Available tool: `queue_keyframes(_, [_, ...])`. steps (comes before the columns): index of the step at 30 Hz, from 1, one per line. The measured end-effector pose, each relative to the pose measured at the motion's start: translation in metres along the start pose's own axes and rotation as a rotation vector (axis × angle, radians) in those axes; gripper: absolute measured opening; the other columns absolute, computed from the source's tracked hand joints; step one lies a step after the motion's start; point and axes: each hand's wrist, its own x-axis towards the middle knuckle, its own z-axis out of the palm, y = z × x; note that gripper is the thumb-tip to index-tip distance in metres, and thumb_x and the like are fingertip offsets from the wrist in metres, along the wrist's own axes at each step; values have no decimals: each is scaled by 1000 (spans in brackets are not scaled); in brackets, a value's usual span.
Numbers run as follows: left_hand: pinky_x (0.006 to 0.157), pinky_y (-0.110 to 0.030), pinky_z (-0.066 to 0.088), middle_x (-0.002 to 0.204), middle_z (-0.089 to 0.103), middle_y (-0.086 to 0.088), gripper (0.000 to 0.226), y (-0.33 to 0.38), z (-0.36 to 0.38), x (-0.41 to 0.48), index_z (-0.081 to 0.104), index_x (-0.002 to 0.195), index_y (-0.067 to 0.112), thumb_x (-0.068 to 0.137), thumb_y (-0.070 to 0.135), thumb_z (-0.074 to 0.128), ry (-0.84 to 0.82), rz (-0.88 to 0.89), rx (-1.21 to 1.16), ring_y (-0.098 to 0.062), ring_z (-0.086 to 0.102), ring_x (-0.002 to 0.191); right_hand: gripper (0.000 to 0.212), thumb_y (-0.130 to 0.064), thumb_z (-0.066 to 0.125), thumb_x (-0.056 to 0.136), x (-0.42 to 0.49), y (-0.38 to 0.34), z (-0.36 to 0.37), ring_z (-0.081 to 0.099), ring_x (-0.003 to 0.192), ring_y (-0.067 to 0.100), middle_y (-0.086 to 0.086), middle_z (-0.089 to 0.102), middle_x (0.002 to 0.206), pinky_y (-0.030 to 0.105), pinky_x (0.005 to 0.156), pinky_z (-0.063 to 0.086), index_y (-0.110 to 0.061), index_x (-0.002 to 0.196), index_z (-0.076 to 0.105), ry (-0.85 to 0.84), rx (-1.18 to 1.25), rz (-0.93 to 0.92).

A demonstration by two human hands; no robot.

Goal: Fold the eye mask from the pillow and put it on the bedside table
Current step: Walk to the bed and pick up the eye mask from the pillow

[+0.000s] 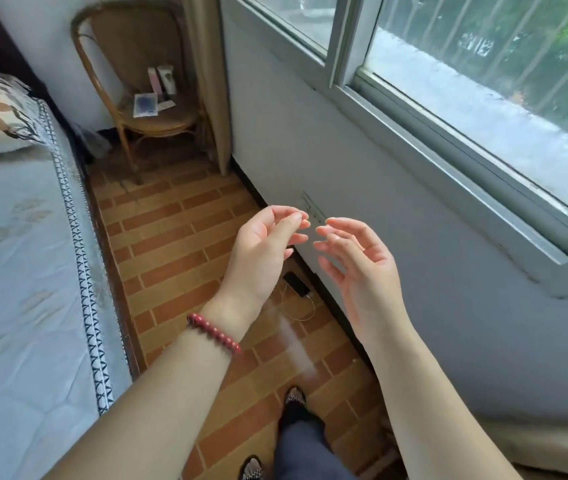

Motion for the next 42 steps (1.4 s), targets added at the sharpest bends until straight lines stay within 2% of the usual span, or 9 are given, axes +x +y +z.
queue_keyframes(4, [76,-26,46,80,71,19,14,7,-25,69,66,76,36,82,40,54,123,25,-8,0,67,81,14,-23,63,79,77,2,32,67,90,9,-10,73,90,23,77,49,-33,85,70,-108,-15,-10])
queue_keyframes(13, [78,-27,46,81,71,19,20,36,-76,202,66,75,37,89,32,53,337,77,0,0,67,82,15,-20,63,82,236,-13,108,67,98,14,-4,74,96,27,83,48,-31,89,71,-383,-21,11])
queue_keyframes(19, [77,-26,45,80,71,21,17,46,-132,254,67,70,43,79,40,52,440,99,11,1,67,80,14,-24,63,81,302,-4,171,67,94,9,-5,73,100,25,81,48,-31,90,70,-509,-29,45])
queue_keyframes(26, [79,-27,45,80,71,21,18,54,-223,337,66,73,38,85,36,53,542,104,10,0,66,79,14,-26,62,79,382,12,275,68,94,10,-5,74,97,25,80,49,-31,88,71,-586,-57,45])
queue_keyframes(31, [76,-25,45,79,70,21,19,83,-295,398,64,76,34,90,30,52,567,131,33,2,65,76,13,-24,61,84,440,11,357,68,95,12,-4,73,98,29,84,49,-27,93,71,-597,-50,50])
queue_keyframes(37, [78,-28,47,77,70,19,26,98,-379,453,66,71,33,92,28,51,706,111,-24,-3,65,77,12,-24,62,83,492,25,440,68,91,10,-8,73,91,27,80,49,-32,83,71,-628,-63,61])
queue_keyframes(42, [84,-31,48,80,72,16,27,100,-417,497,67,74,31,93,28,48,723,90,-33,-5,66,79,17,-21,61,85,535,34,485,68,89,9,-9,73,89,25,79,49,-33,80,72,-668,-74,89])
